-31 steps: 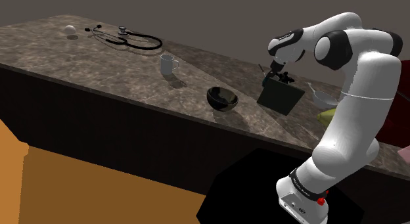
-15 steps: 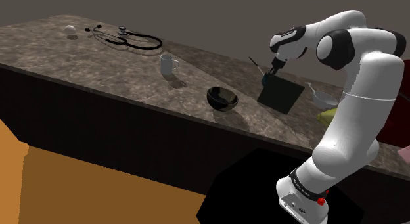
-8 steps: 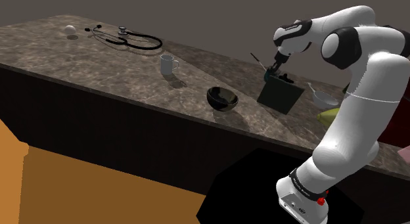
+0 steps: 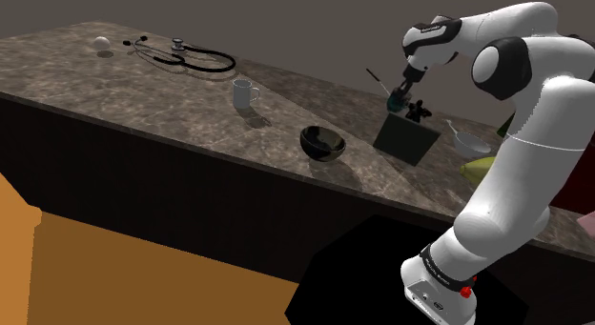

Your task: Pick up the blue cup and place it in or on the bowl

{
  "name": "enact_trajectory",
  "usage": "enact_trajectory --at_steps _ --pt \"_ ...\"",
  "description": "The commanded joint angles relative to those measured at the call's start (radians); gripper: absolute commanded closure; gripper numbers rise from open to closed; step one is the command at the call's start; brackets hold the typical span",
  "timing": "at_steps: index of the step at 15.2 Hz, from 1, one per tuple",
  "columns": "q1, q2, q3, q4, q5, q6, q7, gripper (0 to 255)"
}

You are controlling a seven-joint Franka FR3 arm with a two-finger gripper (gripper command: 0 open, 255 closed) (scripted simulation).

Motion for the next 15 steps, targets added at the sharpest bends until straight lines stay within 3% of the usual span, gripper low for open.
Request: enact_trajectory --at_steps 1,13,15 --pt "-0.001 -0.005 -0.002 0.023 -0.004 -0.026 0.004 255" --pt "-0.008 -0.023 -0.011 0.154 -0.021 -0.171 0.022 255" --pt "0.04 -0.085 -0.005 0.079 -0.057 -0.145 0.072 255"
